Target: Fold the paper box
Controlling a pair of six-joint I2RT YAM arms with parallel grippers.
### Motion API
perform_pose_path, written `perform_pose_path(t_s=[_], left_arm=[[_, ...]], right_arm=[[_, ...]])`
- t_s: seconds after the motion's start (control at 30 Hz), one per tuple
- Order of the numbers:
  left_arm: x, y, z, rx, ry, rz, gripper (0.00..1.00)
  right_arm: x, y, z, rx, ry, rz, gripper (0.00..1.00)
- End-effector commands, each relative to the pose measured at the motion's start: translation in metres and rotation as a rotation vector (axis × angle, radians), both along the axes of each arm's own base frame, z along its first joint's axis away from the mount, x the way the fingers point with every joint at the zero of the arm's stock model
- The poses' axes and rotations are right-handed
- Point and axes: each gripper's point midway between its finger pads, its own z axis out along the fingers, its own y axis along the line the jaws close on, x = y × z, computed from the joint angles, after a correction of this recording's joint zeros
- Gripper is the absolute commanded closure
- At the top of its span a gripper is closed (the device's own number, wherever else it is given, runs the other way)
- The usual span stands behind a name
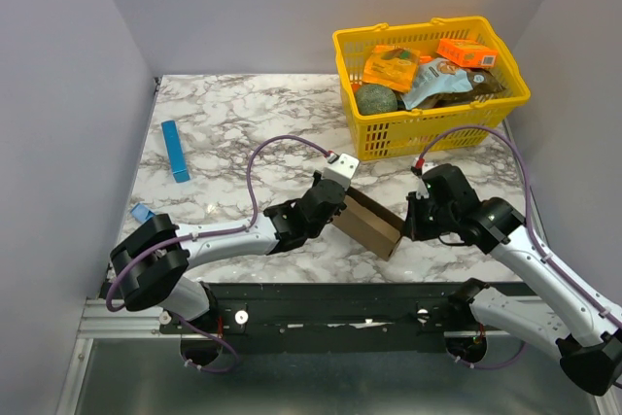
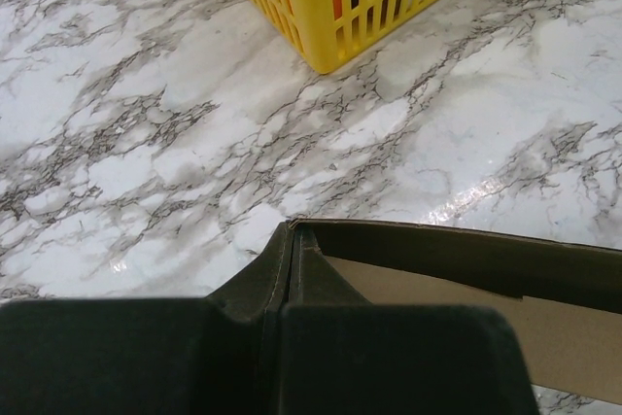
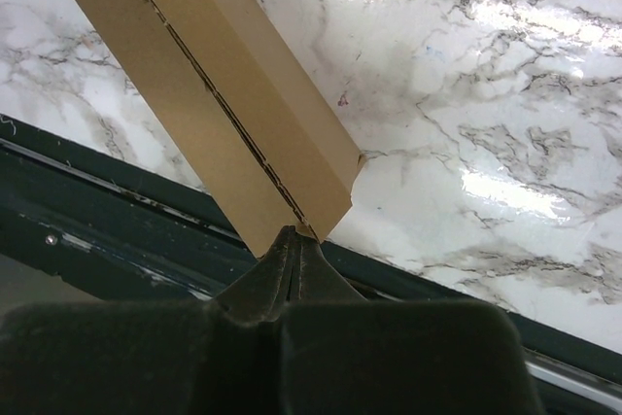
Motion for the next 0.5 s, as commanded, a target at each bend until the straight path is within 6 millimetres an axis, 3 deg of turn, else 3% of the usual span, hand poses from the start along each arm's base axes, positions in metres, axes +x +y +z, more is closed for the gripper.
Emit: perform_pose_path(t_s=[0.0, 0.47], left_arm=[[-0.0706, 0.0449, -0.1232, 0.361, 0.346, -0.135, 1.00], [-0.0711, 0.0432, -0.1201, 0.364, 0.321, -0.167, 1.00]], right_arm=[[-0.0085, 0.0102, 0.0051, 0.052, 0.018, 0.049, 1.00], [-0.0035, 0.0069, 0.0091, 0.073, -0.019, -0.015, 1.00]])
